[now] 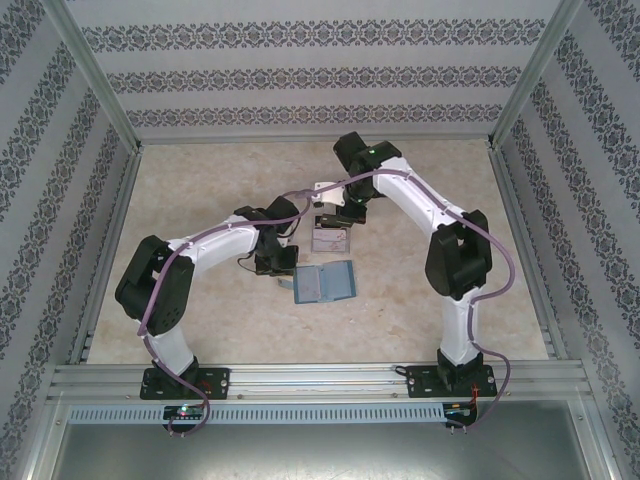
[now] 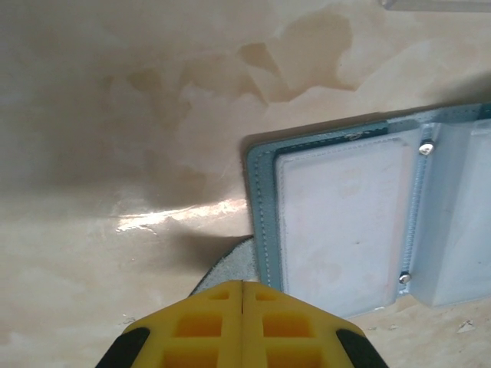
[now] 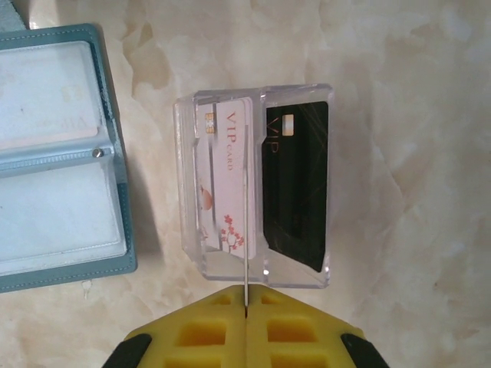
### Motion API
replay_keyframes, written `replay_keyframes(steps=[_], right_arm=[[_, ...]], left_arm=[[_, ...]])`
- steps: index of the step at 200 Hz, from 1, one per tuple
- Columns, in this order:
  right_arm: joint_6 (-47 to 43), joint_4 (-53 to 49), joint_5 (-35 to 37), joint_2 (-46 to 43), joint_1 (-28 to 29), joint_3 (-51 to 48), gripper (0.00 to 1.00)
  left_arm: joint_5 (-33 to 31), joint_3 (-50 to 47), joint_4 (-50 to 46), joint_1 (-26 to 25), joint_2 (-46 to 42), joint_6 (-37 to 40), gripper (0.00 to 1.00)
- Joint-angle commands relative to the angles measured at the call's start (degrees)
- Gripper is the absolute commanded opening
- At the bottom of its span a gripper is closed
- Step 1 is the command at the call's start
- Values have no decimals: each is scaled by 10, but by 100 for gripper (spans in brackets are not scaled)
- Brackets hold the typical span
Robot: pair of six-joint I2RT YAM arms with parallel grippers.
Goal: Take the credit cards out of the card holder
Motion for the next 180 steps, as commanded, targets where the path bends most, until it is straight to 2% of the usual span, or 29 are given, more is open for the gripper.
replay_keyframes(steps=[1,82,180], right_arm=[[-35,-64,10,32,-4,54,0],[-56,-125,1,114,-5,178,0],[-62,-175,-2,179,-3,237,0]], left_arm=[[-11,-9,-9,9,-17,-7,0],[-14,-15,-14,17,-22,-11,0],[-10,-34,-4,22,-22,-16,0]])
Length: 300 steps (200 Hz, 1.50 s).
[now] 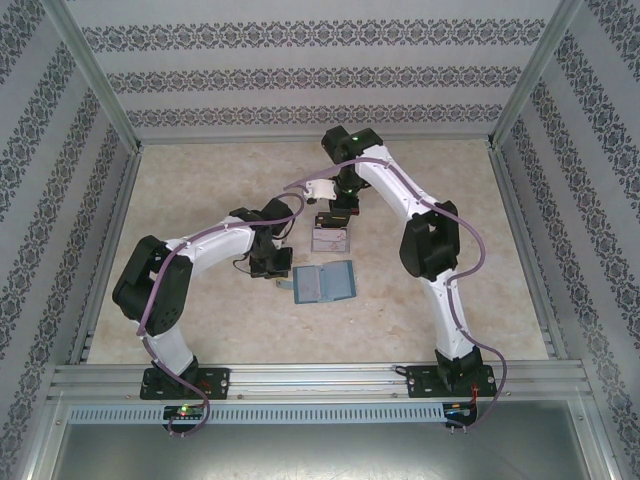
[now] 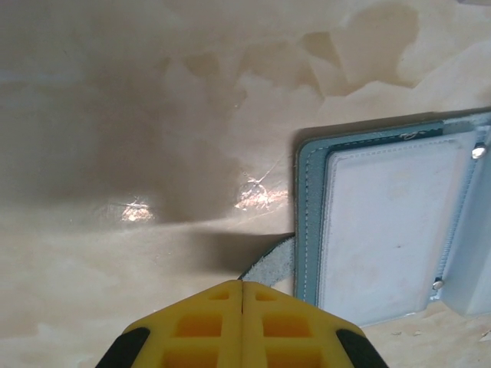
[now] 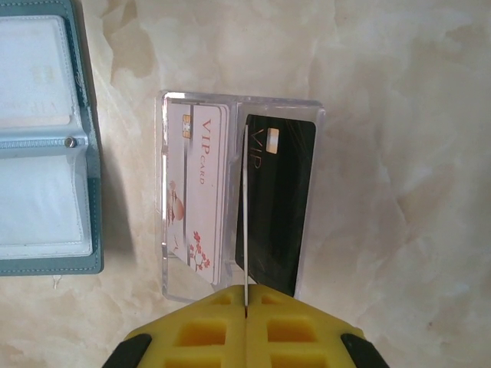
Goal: Take the credit cards out of the card holder
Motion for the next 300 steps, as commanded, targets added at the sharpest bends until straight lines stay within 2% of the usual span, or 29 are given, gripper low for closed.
replay_keyframes(steps=[1,77,119,137,175,203,233,262,300], right_arm=[[-10,-36,-9,20,-2,19,0],[-7,-57,-35,46,0,32,0],[-3,-69,-32,67,1,61,7],[4,-57,-24,65,0,66,15],[24,-10,16,39,-3,59,17],[32,18,19,15,-2,43,17],[55,59,15,-24,3,0,17],[107,145,-27,-98,10,-105,18],[233,256,-58,-172,18,-237,7]], left_arm=[[-8,-12,-4,7,-17,-9,0],[-4,-22,-1,11,-22,-9,0],[1,-18,0,13,-19,-9,0],[4,-18,1,13,-19,-10,0],[5,-21,5,14,-19,-12,0],[6,-22,6,13,-20,-12,0],[11,-19,12,14,-19,-12,0],[32,-10,24,14,-12,-12,0],[64,-11,53,13,-2,-18,0]])
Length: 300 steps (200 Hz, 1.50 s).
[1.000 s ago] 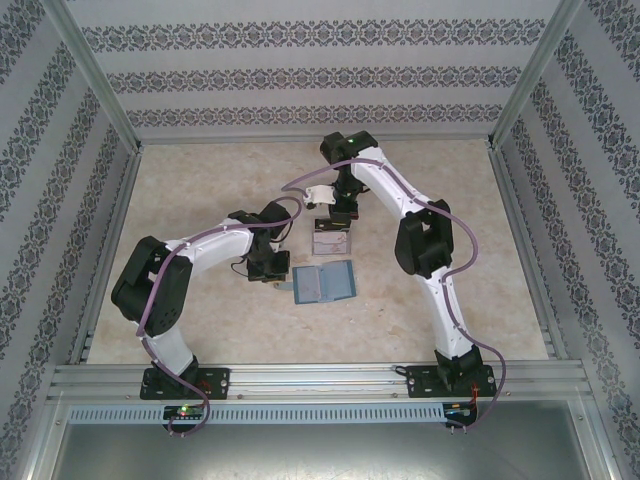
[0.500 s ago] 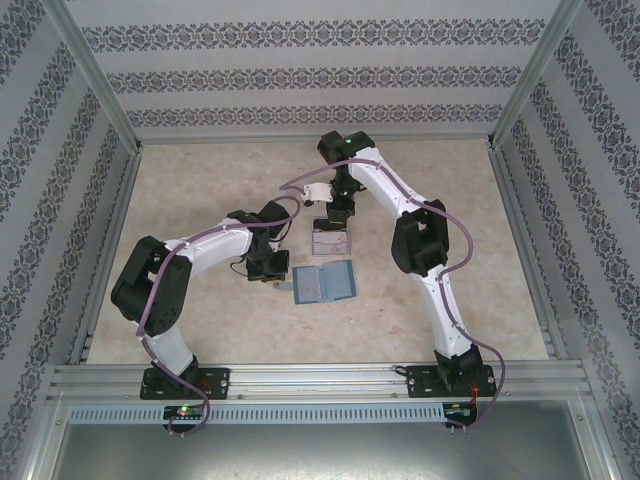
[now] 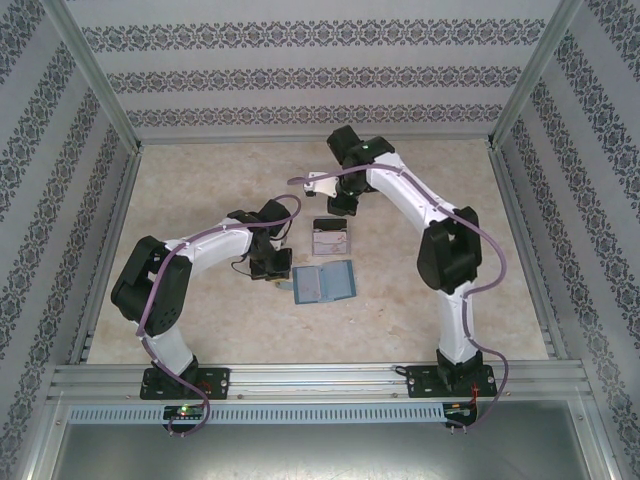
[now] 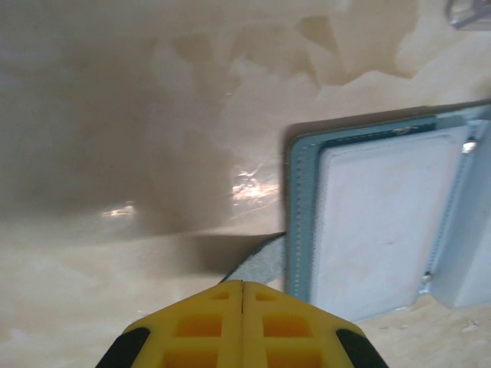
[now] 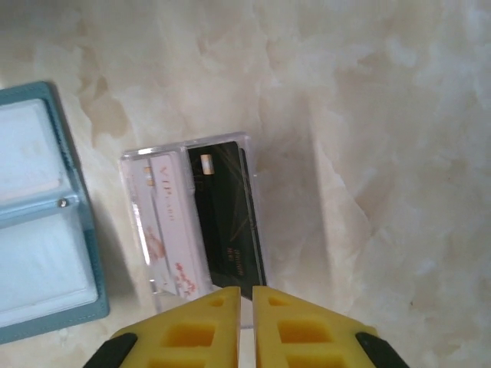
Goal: Take the credit cards out of the card holder
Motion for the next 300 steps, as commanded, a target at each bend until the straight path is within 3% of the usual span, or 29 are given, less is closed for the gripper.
replay_keyframes(steps=[1,59,155,218,300], right_arm=[[107,84,-40,-38,10,-55,6],[311,172,-75,-112,35,-200,0],[752,384,-147,-219,68,-428,0],[842,409,-144,-249,94,-481,0],[923,439,-137,-188,130,-503,0]], left_arm=[[27,6,26,6,3,-8,0],[46,8,43,6,8,-11,0],[56,6,49,6,18,-8,0],[62,-7,56,5,26,-4,0],[62,-32,63,7,39,1,0]])
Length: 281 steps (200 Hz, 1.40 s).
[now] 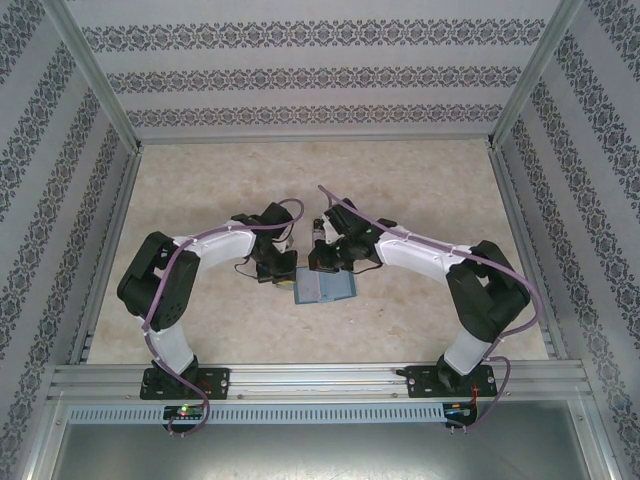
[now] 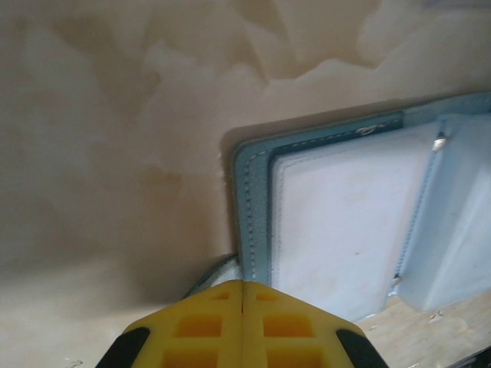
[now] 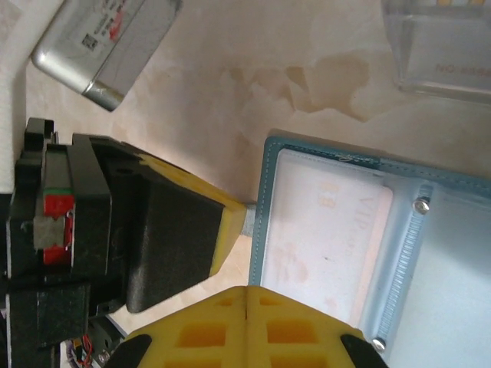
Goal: Take the credit cards out of the card holder
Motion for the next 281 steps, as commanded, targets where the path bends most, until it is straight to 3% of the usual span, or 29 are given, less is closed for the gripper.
replay_keyframes(steps=[1,156,281], right_arm=[[31,18,-5,30,16,0,0],[35,-15,12,124,44,41,1],[4,-116,91,99,45,56,4]], left_arm=[[2,-15,11,6,12,3,0],[6,-47,29,7,2,-3,0],[23,-12,14,6,-2,1,0]])
